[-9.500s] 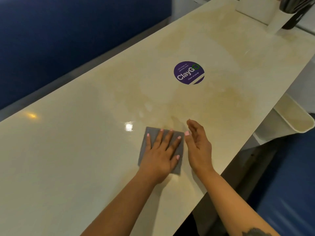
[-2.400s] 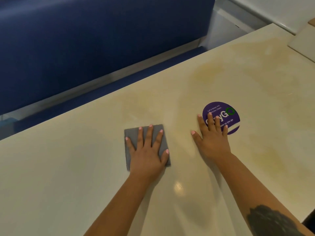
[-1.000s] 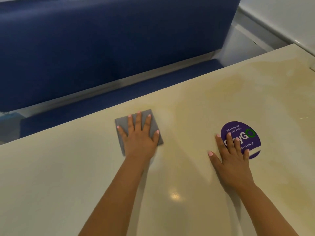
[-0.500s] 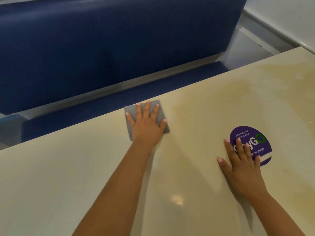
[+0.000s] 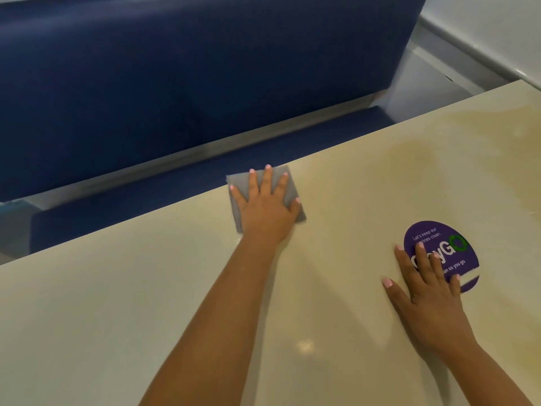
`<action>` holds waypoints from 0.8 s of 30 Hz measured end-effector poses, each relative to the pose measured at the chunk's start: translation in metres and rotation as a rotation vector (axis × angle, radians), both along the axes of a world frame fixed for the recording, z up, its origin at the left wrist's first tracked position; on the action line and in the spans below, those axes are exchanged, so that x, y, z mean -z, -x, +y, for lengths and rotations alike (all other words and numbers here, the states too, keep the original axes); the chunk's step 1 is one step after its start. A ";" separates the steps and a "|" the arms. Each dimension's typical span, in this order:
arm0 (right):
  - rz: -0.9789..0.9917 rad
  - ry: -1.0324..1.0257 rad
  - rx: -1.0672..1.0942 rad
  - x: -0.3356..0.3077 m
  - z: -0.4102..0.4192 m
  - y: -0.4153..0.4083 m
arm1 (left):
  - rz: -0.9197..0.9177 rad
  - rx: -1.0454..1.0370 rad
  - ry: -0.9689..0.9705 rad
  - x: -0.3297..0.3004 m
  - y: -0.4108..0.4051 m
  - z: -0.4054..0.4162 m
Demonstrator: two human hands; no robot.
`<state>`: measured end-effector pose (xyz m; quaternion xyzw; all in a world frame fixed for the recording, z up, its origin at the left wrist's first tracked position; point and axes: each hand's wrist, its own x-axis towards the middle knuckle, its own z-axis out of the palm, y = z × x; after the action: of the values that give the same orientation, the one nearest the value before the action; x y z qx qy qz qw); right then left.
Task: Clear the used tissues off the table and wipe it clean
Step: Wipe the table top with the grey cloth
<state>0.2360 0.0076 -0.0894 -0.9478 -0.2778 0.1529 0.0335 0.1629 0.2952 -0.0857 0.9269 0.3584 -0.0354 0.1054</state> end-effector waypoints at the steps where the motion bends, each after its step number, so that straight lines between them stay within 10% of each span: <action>1: 0.005 0.002 0.002 -0.001 0.000 0.000 | -0.006 -0.038 -0.003 0.001 0.003 0.009; 7: 0.015 -0.020 0.006 -0.003 0.002 0.001 | 0.004 -0.189 -0.018 0.001 0.050 -0.019; 16: -0.011 0.010 -0.005 -0.006 0.003 0.001 | 0.039 0.118 0.005 -0.001 -0.015 -0.072; 24: 0.053 0.011 -0.027 -0.013 0.003 0.000 | 0.066 -0.188 0.040 -0.005 0.003 -0.069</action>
<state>0.2363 0.0103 -0.0761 -0.9398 -0.2885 0.1800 0.0335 0.1598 0.2262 -0.0805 0.8852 0.4463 -0.0628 0.1148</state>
